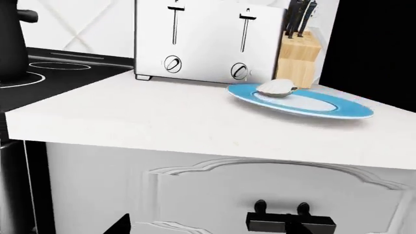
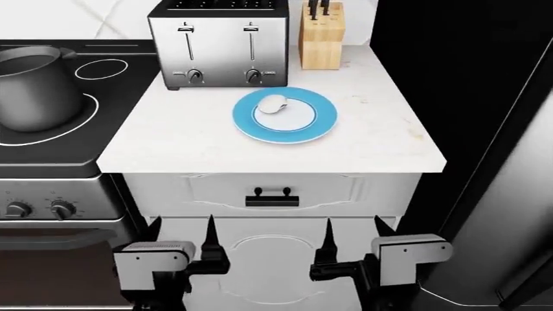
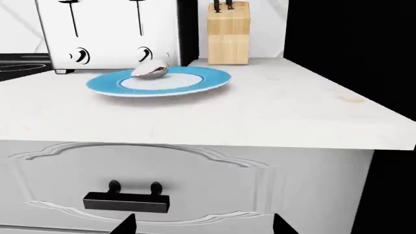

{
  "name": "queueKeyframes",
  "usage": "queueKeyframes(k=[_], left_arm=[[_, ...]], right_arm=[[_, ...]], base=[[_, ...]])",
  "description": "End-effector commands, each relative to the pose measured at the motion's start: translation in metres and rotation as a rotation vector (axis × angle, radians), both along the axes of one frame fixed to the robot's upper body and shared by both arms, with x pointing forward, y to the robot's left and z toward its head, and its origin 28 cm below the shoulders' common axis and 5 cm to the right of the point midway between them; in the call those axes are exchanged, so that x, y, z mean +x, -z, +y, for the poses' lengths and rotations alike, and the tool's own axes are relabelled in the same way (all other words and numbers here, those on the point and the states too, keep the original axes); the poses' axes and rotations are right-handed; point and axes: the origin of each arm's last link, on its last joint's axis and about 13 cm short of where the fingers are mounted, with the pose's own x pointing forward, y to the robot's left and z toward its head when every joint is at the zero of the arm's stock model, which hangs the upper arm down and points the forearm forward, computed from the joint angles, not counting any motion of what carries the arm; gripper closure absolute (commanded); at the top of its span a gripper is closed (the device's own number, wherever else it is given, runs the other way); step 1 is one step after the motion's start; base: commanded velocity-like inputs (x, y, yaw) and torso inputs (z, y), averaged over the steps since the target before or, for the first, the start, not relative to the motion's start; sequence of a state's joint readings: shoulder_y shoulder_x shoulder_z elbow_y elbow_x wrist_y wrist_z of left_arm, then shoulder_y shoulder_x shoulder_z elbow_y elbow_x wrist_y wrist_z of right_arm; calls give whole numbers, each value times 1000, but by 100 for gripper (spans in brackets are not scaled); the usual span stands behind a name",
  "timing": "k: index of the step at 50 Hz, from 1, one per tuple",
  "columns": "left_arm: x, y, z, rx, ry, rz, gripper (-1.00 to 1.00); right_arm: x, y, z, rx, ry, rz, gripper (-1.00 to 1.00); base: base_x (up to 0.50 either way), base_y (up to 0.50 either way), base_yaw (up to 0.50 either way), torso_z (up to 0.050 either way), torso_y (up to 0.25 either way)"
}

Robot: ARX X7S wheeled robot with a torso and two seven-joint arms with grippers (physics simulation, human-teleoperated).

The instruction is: Frozen meat rests on a plate on the counter. Retrieve the meat and place it in a pot on a burner. Then turn the burner on.

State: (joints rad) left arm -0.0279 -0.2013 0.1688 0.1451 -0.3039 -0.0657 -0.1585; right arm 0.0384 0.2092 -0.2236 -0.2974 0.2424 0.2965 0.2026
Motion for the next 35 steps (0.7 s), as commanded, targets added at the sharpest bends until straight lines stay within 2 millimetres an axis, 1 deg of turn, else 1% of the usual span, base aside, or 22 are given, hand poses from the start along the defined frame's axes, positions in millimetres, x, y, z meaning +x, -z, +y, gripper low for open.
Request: queueKeyframes(k=[1,4,11,16,20,26,33,35], left_arm=[[-6,-43,5,4,69,-39,-100],[-8,-56,6,6,94,-43,-100],[-10,-87,10,18,153,-47,-100],[-6,-103,13,43,174,-66,-100],[-4,-110,14,52,179,-78,-100],[-4,-116,14,55,184,-92,-100],[-4,-118,15,56,181,-101,-100],[-4,-118,15,57,180,-102,-100]], right_arm=[[-10,-56,-7,2,-29,-30,-100],[-10,-70,-9,0,-37,-33,-100],[-11,-112,-16,-58,-61,-91,-100],[-11,-132,-19,-72,-78,-109,-100],[-11,-142,-19,-50,-93,-106,-100],[-11,-148,-21,-38,-93,-97,-100],[-13,-153,-23,13,-178,-116,-100],[-13,-155,-25,13,-182,-127,-100]], base=[[0,0,0,50,0],[0,0,0,50,0],[0,0,0,50,0],[0,0,0,50,0],[0,0,0,50,0],[0,0,0,50,0],[0,0,0,50,0],[467,-268,0,50,0]])
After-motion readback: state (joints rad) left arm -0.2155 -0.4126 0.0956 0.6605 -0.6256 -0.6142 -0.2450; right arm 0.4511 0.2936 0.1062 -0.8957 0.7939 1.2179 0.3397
